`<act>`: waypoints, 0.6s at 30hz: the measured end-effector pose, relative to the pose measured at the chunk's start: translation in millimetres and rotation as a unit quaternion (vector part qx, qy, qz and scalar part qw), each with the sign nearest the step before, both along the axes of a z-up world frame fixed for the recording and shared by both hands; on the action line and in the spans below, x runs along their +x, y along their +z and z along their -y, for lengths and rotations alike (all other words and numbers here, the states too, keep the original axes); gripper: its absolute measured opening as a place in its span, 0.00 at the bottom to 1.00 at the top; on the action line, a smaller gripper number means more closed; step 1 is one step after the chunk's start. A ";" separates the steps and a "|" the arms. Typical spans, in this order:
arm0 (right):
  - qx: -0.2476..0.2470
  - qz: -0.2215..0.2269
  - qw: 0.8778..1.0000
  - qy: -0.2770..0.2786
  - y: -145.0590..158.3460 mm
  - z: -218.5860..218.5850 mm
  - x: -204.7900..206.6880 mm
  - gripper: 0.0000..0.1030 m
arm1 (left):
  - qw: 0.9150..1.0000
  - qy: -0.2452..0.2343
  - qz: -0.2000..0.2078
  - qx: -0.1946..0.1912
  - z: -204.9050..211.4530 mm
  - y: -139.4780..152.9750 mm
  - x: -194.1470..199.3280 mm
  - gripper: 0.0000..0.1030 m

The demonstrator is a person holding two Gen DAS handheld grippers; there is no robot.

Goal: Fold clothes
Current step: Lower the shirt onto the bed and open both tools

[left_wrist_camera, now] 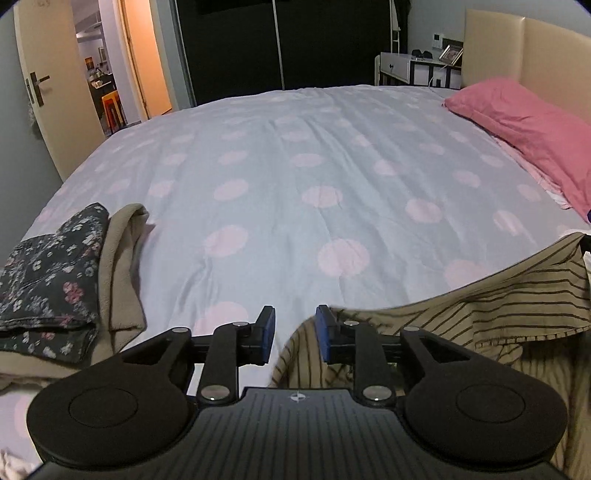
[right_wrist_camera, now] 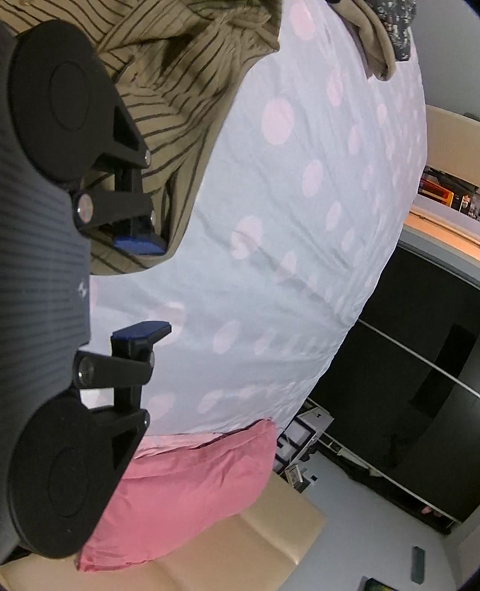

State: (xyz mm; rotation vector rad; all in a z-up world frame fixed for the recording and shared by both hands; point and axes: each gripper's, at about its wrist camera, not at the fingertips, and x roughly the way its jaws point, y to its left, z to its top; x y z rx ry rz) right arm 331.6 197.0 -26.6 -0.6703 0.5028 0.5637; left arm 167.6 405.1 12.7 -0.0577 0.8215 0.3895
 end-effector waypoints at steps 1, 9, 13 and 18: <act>0.003 -0.003 1.000 -0.001 3.5 7.0 -3.9 0.42 | 1.000 -0.002 0.001 0.000 2.6 4.6 -7.9 0.26; 0.029 -0.044 0.998 -0.025 29.3 90.8 -47.0 0.45 | 1.000 -0.019 -0.009 -0.005 30.0 30.7 -70.2 0.31; 0.027 -0.060 0.997 -0.038 31.1 137.3 -73.9 0.47 | 1.000 -0.025 -0.014 -0.009 42.0 39.8 -101.0 0.33; 0.042 -0.083 0.993 -0.069 28.1 193.5 -96.3 0.49 | 0.999 -0.029 -0.018 -0.007 53.9 44.2 -131.7 0.38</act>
